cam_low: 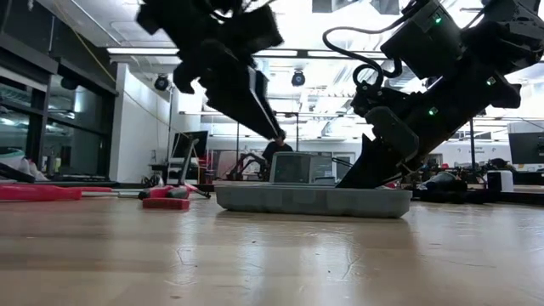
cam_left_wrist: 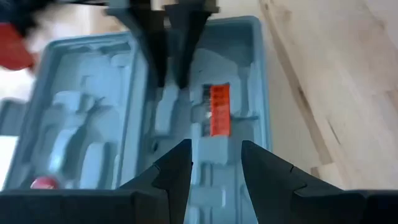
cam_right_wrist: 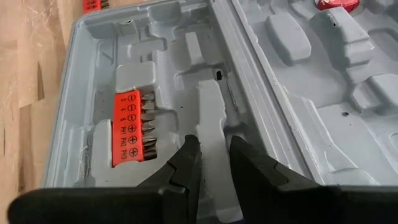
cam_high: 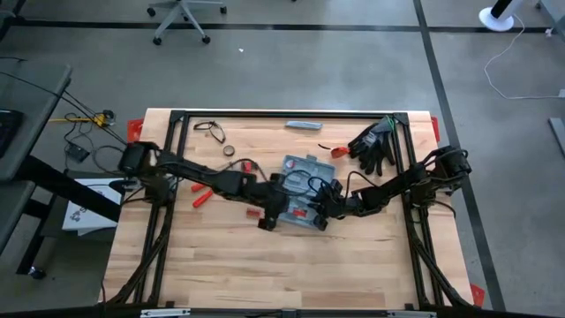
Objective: Prefit tool cases
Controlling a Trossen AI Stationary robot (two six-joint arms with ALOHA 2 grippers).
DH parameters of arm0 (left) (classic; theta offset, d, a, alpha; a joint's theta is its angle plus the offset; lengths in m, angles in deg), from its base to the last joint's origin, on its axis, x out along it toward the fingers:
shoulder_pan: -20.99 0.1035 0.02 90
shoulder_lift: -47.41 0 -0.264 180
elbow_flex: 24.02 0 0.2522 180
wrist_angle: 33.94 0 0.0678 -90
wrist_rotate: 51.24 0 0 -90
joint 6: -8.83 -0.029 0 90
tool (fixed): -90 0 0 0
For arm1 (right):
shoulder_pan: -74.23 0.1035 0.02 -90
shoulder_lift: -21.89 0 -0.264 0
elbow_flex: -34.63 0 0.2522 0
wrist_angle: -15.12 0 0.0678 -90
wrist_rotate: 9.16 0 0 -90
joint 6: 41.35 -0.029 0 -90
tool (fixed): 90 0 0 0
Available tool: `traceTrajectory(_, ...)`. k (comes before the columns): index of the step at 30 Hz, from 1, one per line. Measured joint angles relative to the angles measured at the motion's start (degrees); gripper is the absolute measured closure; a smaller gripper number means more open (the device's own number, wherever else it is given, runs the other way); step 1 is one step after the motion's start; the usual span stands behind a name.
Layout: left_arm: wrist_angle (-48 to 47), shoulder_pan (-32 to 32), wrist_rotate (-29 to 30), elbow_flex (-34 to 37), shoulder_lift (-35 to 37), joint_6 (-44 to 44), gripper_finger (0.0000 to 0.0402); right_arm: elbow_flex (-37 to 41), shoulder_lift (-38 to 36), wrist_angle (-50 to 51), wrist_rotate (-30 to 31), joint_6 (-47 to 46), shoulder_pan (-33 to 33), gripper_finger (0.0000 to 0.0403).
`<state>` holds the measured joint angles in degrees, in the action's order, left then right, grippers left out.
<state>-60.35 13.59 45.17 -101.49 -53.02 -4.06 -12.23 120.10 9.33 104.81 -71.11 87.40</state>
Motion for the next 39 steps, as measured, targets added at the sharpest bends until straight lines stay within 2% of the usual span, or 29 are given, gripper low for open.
traceTrajectory(6,-2.68,0.71,-4.41,-7.54,-7.5,-3.92,0.027,0.0,0.0,0.02,0.0,0.02,0.0,0.0325)
traceTrajectory(12,-7.65,1.9,-4.83,-12.56,-13.28,-6.91,0.027,0.0,0.0,0.01,-0.03,0.13,0.0,0.0325)
traceTrajectory(18,-7.44,3.19,-6.5,-14.57,-16.03,-8.17,0.0266,0.0,-0.01,0.01,-0.07,0.19,0.0,0.0325)
traceTrajectory(22,-7.61,3.69,-8.41,-14.66,-16.08,-8.21,0.0249,0.0,-0.02,0.0,-0.13,0.19,0.0,0.0325)
traceTrajectory(32,-7.21,3.93,-8.85,-14.66,-17.61,-7.33,0.0207,0.0,-0.02,-0.02,-0.09,0.19,0.0,0.0325)
traceTrajectory(39,-6.15,4.04,-9.61,-14.94,-21.2,-5.71,0.0202,0.0,-0.04,0.04,0.0,0.17,0.02,0.0325)
